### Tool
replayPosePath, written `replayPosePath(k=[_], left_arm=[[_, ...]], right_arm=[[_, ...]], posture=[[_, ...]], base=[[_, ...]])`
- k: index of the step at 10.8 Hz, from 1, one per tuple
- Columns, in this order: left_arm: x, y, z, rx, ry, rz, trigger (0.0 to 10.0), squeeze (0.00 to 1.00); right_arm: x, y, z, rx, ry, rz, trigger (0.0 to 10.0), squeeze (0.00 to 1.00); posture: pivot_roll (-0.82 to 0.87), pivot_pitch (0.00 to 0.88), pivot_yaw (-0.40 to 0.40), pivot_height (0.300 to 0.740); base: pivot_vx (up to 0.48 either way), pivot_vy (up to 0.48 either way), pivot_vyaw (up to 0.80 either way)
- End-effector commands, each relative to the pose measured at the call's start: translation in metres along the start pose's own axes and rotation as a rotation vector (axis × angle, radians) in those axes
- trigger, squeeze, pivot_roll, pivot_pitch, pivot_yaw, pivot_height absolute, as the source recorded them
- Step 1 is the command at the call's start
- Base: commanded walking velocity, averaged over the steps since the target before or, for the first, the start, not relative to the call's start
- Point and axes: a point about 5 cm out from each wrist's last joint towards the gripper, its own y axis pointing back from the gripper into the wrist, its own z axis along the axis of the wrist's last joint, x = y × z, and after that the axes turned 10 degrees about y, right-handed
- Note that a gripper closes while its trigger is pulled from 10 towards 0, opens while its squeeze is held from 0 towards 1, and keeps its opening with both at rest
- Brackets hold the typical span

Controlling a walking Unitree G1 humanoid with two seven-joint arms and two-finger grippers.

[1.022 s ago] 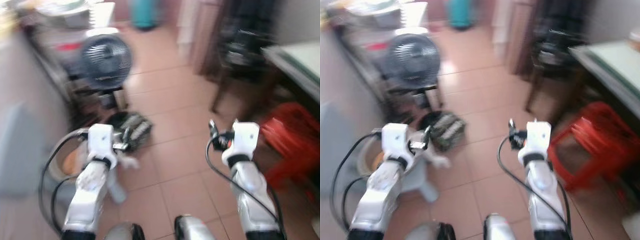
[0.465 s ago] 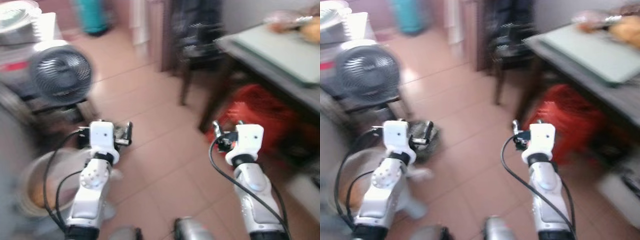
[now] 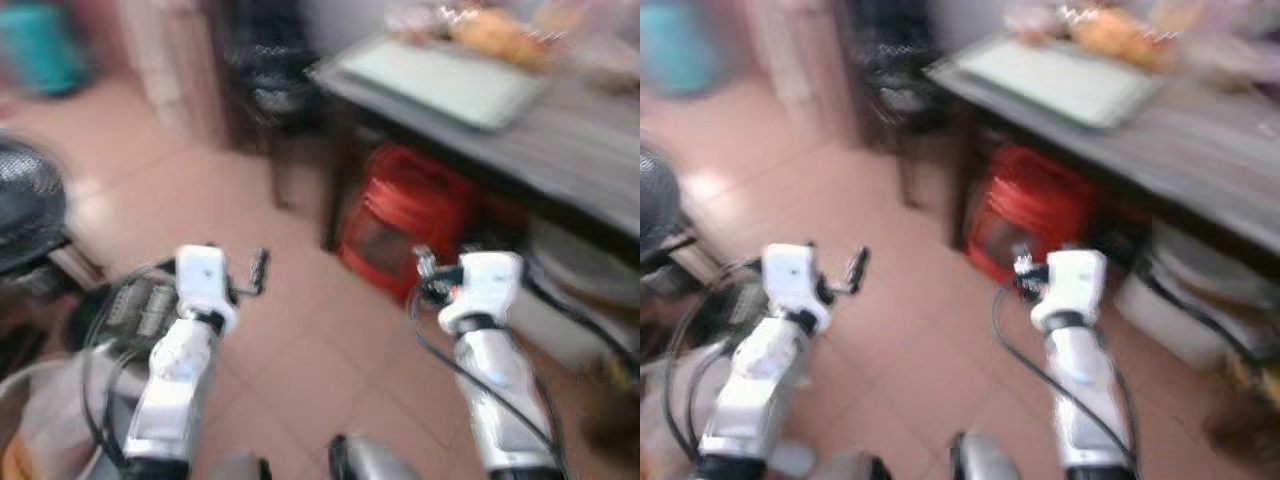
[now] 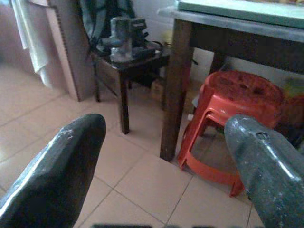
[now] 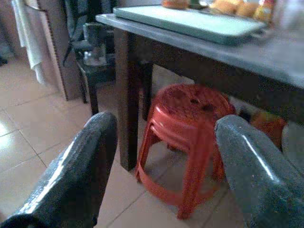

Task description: Setting the table

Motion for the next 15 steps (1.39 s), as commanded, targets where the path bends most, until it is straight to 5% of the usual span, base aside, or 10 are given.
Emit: replayPosePath(k=[1,9,15], left_arm=[[0.0,0.001,0.002,-0.025,0.018,0.009,10.0,0.0],[0.0,0.007,-0.005,-0.009,0.06,-0.007,10.0,0.0],[-0.005,0.012,-0.009,0.008,0.079,-0.015,10.0,0.0]], right_arm=[[-0.005,0.0,0.003,-0.012,0.013,-0.009,10.0,0.0],[-0.01,0.009,0.005,-0.014,-0.003,0.0,10.0,0.0],[-0.011,0.017,-0.003,0.039,0.055,-0.02,10.0,0.0]], posture=[[-0.06,0.11,0.028,0.74],[-0.08,0.113,0.018,0.74],[-0.08,0.123,0.0,0.74]], base=[[0.0,0.0,-0.8],[0.0,0.0,-0.8],[0.0,-0.321,0.0]])
